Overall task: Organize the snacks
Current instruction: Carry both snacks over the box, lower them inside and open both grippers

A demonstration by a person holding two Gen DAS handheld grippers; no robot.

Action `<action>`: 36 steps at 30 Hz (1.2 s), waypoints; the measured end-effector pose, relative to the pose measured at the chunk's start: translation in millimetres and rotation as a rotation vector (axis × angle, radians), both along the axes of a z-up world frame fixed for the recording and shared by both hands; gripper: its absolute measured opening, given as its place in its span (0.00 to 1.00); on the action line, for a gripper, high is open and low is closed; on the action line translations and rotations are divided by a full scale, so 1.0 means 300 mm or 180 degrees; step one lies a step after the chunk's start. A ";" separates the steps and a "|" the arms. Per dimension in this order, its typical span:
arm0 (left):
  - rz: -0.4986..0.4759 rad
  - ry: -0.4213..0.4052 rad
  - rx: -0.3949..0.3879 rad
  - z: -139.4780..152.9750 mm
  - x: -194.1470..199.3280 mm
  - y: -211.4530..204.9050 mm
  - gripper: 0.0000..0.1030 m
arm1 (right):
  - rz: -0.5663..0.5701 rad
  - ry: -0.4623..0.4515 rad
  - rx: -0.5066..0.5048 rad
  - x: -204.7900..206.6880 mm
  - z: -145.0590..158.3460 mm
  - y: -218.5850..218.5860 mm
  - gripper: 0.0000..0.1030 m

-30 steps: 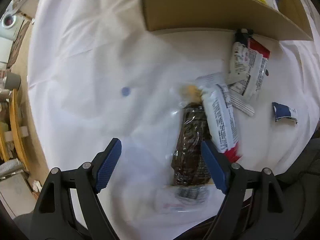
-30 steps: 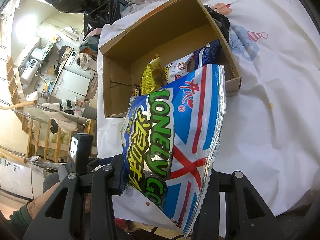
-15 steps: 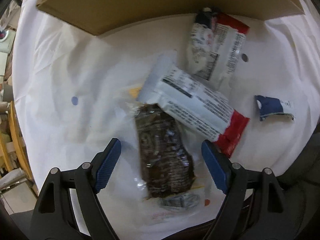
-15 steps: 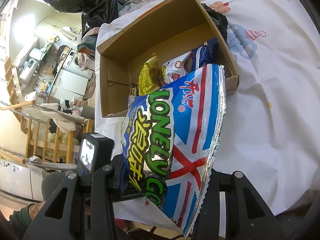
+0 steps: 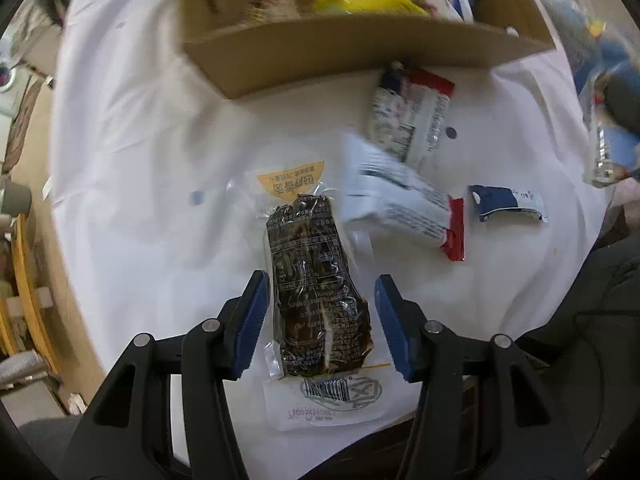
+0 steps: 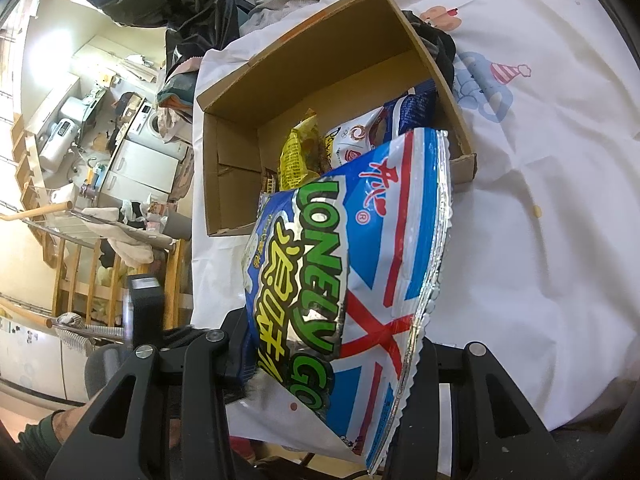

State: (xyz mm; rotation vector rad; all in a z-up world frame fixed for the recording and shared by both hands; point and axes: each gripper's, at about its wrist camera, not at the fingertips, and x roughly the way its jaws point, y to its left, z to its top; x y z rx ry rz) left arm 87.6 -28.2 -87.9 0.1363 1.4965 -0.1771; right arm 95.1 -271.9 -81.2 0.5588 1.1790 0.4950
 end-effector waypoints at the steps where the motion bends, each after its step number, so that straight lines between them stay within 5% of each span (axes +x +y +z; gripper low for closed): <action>1: 0.0036 -0.0019 0.0000 0.026 0.010 0.004 0.49 | -0.0005 -0.0003 0.0003 -0.006 0.003 -0.004 0.43; 4: 0.0157 -0.0125 -0.0045 0.078 0.002 0.062 0.49 | -0.0021 -0.0022 0.0029 -0.011 0.016 -0.009 0.43; 7: 0.0379 -0.0502 -0.0016 0.179 0.029 0.123 0.49 | -0.0037 -0.0096 0.0076 -0.017 0.037 -0.016 0.43; 12: 0.0609 -0.0921 -0.0405 0.318 0.103 0.181 0.49 | -0.0148 -0.0246 0.0157 0.001 0.081 -0.052 0.43; 17: 0.0638 -0.1365 -0.0475 0.428 0.200 0.165 0.49 | -0.0411 -0.0503 0.0209 0.089 0.167 -0.142 0.43; 24: 0.0462 -0.1413 -0.0447 0.373 0.309 0.077 0.49 | -0.0531 -0.0460 0.0132 0.241 0.135 -0.158 0.43; 36: 0.0354 -0.1505 -0.0417 0.232 0.473 0.018 0.49 | -0.0111 -0.0357 -0.0180 0.371 0.049 0.013 0.43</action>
